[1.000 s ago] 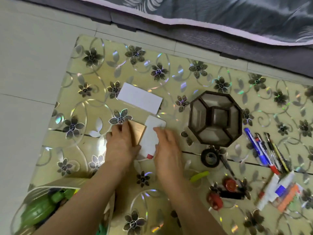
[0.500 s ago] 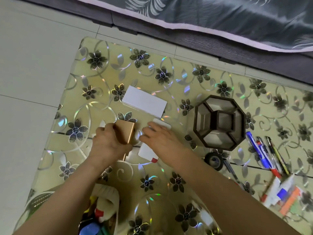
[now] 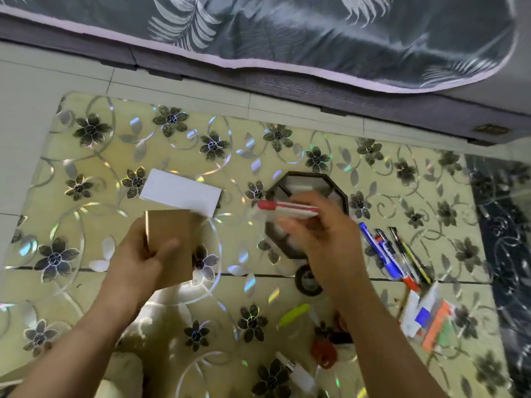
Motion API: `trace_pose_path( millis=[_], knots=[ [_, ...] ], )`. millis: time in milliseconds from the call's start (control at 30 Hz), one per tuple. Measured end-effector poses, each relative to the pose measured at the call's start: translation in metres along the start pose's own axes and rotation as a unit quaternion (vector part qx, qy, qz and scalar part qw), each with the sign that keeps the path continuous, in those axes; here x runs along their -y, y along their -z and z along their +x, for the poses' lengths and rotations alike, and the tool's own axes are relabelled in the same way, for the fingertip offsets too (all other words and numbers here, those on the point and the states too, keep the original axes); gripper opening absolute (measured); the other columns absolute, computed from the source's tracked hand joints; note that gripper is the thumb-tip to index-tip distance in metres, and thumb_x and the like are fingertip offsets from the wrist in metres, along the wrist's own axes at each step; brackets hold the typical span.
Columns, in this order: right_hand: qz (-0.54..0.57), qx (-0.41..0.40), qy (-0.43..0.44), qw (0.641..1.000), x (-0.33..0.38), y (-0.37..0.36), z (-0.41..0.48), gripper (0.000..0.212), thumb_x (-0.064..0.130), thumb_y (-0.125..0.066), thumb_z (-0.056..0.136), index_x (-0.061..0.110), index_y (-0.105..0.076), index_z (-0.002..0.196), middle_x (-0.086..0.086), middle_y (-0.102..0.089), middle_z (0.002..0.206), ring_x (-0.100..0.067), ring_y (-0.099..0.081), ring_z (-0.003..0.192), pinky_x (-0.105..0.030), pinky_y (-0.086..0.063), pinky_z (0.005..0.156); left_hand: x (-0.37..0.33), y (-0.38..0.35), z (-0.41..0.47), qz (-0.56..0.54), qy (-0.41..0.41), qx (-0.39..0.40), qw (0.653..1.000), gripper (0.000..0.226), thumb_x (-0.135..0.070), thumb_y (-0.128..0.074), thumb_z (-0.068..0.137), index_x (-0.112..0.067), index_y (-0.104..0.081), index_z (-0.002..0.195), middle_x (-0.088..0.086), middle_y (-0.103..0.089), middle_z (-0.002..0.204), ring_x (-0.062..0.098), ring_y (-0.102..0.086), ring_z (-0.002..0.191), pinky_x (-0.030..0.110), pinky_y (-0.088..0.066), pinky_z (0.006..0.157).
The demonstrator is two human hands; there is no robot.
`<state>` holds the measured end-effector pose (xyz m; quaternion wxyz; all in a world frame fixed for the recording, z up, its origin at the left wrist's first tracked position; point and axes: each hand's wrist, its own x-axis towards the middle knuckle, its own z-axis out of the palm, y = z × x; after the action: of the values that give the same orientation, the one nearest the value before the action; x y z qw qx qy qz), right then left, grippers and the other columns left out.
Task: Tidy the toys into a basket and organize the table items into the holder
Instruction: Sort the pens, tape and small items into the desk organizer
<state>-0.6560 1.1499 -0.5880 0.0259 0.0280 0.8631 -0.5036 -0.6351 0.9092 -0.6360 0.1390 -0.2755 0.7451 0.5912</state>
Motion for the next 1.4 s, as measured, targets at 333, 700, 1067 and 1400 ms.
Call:
trace_pose_path(
  millis=[333, 700, 1067, 1400],
  knots=[
    [-0.089, 0.026, -0.02, 0.995, -0.069, 0.065, 0.078, 0.015, 0.021, -0.071, 0.083, 0.024, -0.064, 0.095, 0.012, -0.064, 0.081, 0.001, -0.056, 0.075, -0.012, -0.042, 0.067, -0.039, -0.059, -0.004, -0.031, -0.138, 0.003, 0.99, 0.002, -0.02, -0.059, 0.09, -0.021, -0.06, 0.091, -0.015, -0.064, 0.074, -0.004, -0.054, 0.06, 0.014, -0.048, 0.057],
    [-0.169, 0.132, 0.01, 0.977, -0.095, 0.066, 0.071, 0.019, 0.012, -0.067, 0.084, 0.021, -0.066, 0.101, 0.005, -0.065, 0.083, -0.013, -0.058, 0.078, -0.024, -0.043, 0.074, -0.103, -0.13, 0.046, -0.043, -0.312, 0.08, 0.946, 0.033, -0.005, -0.06, 0.084, -0.036, -0.052, 0.091, -0.009, -0.056, 0.088, 0.012, -0.05, 0.08, 0.029, -0.042, 0.075],
    [-0.2, -0.018, 0.021, 0.979, -0.099, 0.056, 0.055, 0.013, 0.017, -0.071, 0.077, 0.024, -0.072, 0.087, 0.004, -0.065, 0.077, -0.016, -0.061, 0.074, -0.041, -0.052, 0.075, -0.074, -0.178, 0.061, 0.149, -0.34, 0.182, 0.911, 0.03, -0.004, -0.058, 0.085, -0.03, -0.055, 0.098, -0.016, -0.061, 0.091, 0.001, -0.056, 0.085, 0.018, -0.043, 0.08],
    [-0.211, -0.096, 0.013, 0.973, -0.095, 0.045, 0.04, 0.036, -0.003, -0.058, 0.074, 0.016, -0.069, 0.103, -0.004, -0.07, 0.097, -0.026, -0.064, 0.091, -0.033, -0.048, 0.086, -0.044, -0.157, 0.051, 0.24, -0.355, 0.094, 0.899, 0.033, -0.006, -0.051, 0.089, -0.018, -0.065, 0.116, -0.005, -0.066, 0.114, 0.008, -0.058, 0.104, -0.004, -0.03, 0.085]
  ],
)
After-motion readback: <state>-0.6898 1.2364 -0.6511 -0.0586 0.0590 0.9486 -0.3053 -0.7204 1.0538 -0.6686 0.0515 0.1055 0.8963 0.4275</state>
